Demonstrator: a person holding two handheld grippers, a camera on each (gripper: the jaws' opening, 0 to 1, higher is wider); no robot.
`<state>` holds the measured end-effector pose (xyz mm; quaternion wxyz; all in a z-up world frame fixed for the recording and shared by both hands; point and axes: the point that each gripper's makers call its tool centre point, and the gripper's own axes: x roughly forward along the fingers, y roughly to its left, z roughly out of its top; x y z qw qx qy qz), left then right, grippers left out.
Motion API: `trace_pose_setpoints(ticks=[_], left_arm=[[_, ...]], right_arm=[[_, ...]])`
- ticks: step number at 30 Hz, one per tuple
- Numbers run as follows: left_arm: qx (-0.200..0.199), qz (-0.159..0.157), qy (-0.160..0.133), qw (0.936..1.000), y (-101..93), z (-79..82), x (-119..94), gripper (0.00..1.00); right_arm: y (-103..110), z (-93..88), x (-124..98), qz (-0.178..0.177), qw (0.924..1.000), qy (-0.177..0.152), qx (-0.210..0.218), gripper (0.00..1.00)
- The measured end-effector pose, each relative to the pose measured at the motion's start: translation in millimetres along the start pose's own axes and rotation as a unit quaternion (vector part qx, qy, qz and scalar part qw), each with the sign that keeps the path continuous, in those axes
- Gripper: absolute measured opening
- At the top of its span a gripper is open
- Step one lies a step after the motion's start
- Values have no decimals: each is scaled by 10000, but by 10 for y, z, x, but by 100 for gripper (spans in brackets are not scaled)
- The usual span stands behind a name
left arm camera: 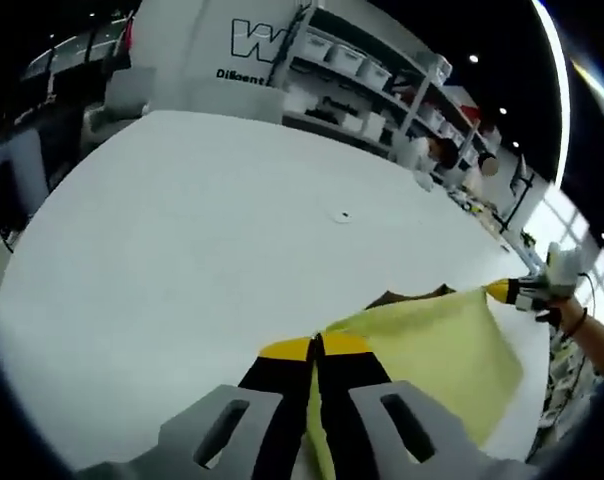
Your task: Fold the garment on the visible template until the final outline fits inside the template.
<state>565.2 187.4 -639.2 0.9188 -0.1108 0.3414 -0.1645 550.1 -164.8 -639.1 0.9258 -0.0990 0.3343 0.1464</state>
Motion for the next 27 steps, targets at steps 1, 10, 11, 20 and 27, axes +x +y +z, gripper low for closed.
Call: trace_pose_setpoints(ticks=[1,10,11,20,27], left_arm=[[14,132,-9,9999,56,5,0,7],[122,23,101,9999,20,-39,-132,17],[108,9,118,9999,6,-51,-150,19],[70,-81,141,9998,-141,-220,-400,31],[0,-199,182,9996,-247,-404,-631,35]], right_arm=[[-5,-18,-2,-33,9998,36,176,0],[33,-128,-138,123,9867,61,1619,30],[38,-133,-146,129,9856,51,1686,34],[297,-328,-450,342,9786,43,2027,51],[549,-560,-688,628,9780,262,1971,51]])
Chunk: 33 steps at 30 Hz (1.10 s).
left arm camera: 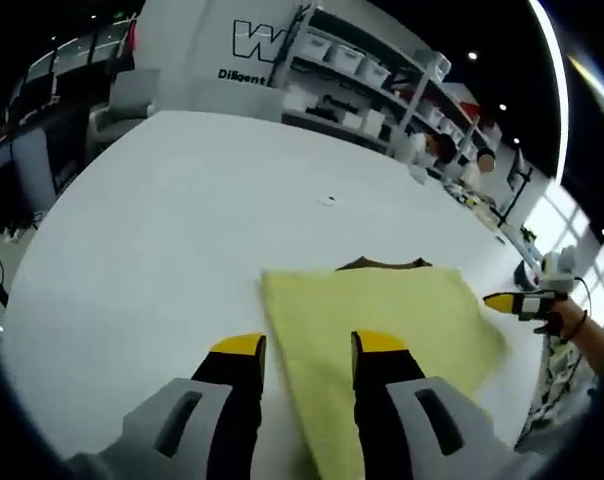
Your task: Fold the garment on the visible template until the final outline fits inside the template.
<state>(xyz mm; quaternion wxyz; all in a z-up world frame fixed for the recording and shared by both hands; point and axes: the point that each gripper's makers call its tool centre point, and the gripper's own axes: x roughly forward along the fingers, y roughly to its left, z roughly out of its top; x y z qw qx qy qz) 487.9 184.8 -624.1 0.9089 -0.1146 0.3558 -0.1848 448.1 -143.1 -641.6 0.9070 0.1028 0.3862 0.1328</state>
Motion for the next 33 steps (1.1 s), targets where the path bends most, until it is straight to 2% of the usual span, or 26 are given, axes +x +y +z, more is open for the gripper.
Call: trace_pose_setpoints(ticks=[5,8,14,19,24,33], left_arm=[[2,-99,52,9999,-56,-137,-140,35],[42,-245,97,9996,-118,-227,-222,40],[-53,-216,258,9994,-91,-472,-306,40],[-245,-290,476,9981,-102,-668,-354,36],[-230,-254,594,9976,-99,-739,-361,34],[-285,-297,633,9971,-161,-786,-353,31]], right_arm=[[64,-114,-128,207,9997,80,-82,51],[58,-150,-175,229,9996,82,-109,51],[-15,-324,-260,229,9994,235,-139,47],[-65,-501,-313,264,9975,384,-537,41],[-41,-665,-377,318,9935,562,-940,33],[-25,-749,-402,434,9865,588,-1464,21]])
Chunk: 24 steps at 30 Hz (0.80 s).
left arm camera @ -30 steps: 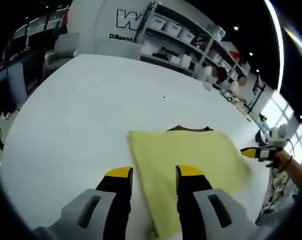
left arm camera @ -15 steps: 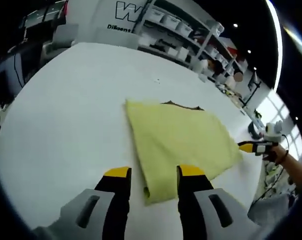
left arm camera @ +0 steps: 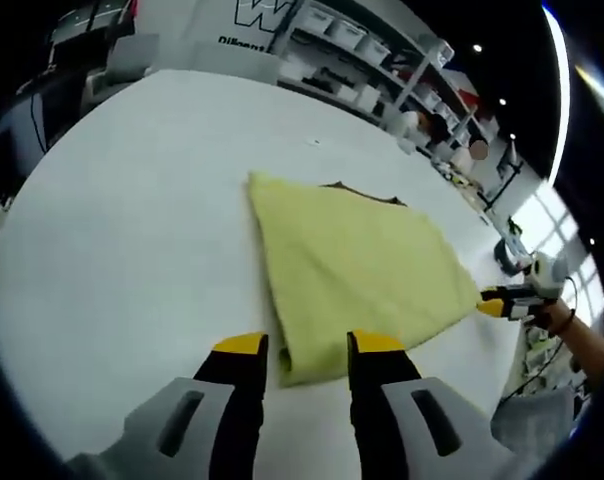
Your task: Fold the garment on the visible template until the final outline fits inside the template.
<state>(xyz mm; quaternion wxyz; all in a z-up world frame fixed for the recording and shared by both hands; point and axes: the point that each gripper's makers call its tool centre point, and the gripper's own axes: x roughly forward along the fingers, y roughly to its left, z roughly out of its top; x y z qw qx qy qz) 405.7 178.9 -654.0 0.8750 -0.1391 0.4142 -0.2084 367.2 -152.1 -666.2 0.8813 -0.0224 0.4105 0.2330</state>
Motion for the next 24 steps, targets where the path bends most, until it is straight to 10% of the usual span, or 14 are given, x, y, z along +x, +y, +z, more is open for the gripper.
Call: trace_pose_setpoints(ticks=[11,16,24], left_arm=[[-156,-5,58,9999,16,-61,14,21],[-147,115,105,9998,64,-97,20,3],[66,149,139,9998,73,-113,26,1]], right_arm=[[-26,-41,-22,-61,9973,69,-730,1],[-26,-34,-43,-24,9960,73,-887,0],[-97,-61,-113,-31,9851,384,-1675,0]])
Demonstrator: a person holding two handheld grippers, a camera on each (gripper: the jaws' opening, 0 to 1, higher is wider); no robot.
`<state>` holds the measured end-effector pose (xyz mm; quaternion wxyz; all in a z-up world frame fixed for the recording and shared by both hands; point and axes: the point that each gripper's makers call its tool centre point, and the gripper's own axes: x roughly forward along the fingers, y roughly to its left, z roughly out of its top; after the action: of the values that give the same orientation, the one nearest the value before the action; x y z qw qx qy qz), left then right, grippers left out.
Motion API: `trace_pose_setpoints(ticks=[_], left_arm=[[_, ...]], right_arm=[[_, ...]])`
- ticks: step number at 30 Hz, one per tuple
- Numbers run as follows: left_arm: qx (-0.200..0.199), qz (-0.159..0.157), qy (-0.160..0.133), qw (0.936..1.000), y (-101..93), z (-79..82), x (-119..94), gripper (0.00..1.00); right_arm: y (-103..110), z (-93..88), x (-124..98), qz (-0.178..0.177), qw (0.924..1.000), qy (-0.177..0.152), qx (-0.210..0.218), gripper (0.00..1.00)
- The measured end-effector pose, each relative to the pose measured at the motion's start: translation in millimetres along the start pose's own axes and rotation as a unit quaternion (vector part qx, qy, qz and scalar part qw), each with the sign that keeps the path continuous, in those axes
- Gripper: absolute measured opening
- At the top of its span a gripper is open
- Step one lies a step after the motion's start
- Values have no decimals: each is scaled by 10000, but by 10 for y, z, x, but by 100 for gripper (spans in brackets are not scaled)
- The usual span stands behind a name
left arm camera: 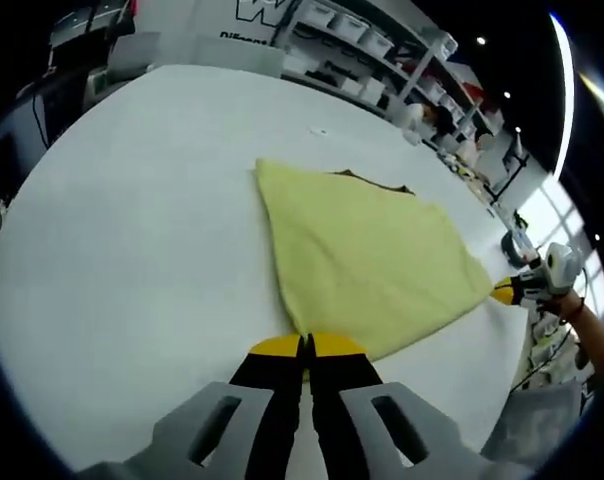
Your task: Fold the garment on the visible template until the final outline fits inside the template.
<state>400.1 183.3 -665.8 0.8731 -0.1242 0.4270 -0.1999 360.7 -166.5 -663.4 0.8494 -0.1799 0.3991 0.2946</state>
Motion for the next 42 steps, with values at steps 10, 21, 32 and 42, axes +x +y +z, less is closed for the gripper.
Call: trace_pose_setpoints(ticks=[10,21,32,42], left_arm=[[108,150,-127,9997,30,61,-108,4],[-51,20,10,10000,-30,-22,-83,14],[394,149,76,9991,6,-67,-56,2],[410,365,94,9984,73,-180,-173,1]], right_arm=[[-49,92,-101,50,9790,-339,2012,12],[-112,187,90,-204,9566,-513,2863,28],[-41,170,243,-215,9538,-486,2956,14],[14,244,266,-288,9649,-417,2576,4]])
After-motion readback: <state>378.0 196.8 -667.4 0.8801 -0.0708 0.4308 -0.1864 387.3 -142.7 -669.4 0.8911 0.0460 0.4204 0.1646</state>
